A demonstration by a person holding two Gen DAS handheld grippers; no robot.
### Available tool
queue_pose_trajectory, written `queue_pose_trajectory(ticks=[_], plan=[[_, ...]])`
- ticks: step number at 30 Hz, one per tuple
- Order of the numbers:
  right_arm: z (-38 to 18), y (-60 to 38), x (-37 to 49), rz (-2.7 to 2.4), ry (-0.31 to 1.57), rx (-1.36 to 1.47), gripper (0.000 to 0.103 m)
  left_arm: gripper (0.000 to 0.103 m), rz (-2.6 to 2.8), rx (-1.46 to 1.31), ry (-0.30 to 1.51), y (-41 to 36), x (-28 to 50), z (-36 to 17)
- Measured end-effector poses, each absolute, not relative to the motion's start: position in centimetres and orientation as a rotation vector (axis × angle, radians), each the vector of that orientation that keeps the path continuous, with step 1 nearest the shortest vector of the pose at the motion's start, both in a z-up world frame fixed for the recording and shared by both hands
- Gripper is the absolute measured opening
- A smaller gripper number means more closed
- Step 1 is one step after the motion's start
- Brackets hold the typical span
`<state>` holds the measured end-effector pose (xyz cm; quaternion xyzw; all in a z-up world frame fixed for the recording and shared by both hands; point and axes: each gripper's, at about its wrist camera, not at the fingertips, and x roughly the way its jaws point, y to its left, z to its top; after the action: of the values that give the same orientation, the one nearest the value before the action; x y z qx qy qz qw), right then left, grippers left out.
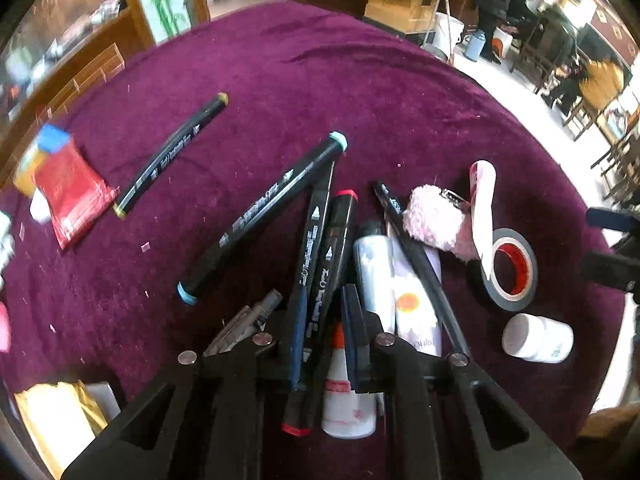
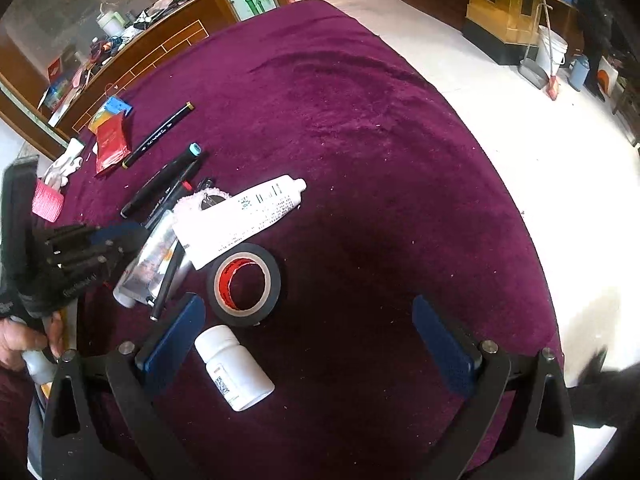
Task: Organize objects
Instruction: 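Close the left gripper on a black marker and lift it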
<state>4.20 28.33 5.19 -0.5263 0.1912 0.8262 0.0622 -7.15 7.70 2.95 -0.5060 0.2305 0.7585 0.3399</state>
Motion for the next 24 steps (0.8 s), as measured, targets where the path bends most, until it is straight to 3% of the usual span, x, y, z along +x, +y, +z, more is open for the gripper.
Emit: queue_pose_trajectory(ticks=[4, 5, 6, 17, 18, 20, 21, 22, 24], plan=[[5.2, 27.9, 3.7, 2.514, 0.556, -1.607, 0.103, 0.016, 1.994, -1.296, 0.614, 8.5, -7.0, 2.9], [5.3, 27.7, 3.6, 2.517, 0.548, -1.610, 0.103, 0.013, 2.004, -1.304, 0.604, 8.4, -7.1, 2.9], [5.3, 27.6, 3.5, 2.521, 0.540, -1.613, 0.103, 0.000, 2.004, -1.314, 0.584, 8.5, -7.1, 2.9], [5.9, 26.8, 2.3, 2.554, 0.521, -1.630, 0.103, 0.000, 2.118, -1.299, 0.330, 2.4, -5.7, 6.0], [5.9, 26.6, 2.1, 2.557, 0.517, -1.635, 0.103, 0.002, 2.131, -1.301, 0.347, 1.4, -5.9, 6.0], [5.8, 26.0, 1.9, 2.562, 0.510, -1.649, 0.103, 0.018, 2.155, -1.311, 0.388, 0.0, -6.3, 5.6], [5.8, 25.7, 1.8, 2.566, 0.507, -1.656, 0.103, 0.037, 2.156, -1.340, 0.399, -1.1, -6.9, 5.2], [5.8, 25.5, 1.8, 2.568, 0.503, -1.660, 0.103, 0.042, 2.146, -1.360, 0.403, -1.9, -7.3, 4.9], [5.7, 25.1, 1.9, 2.574, 0.496, -1.667, 0.103, 0.042, 2.116, -1.364, 0.434, -3.1, -7.6, 4.6]])
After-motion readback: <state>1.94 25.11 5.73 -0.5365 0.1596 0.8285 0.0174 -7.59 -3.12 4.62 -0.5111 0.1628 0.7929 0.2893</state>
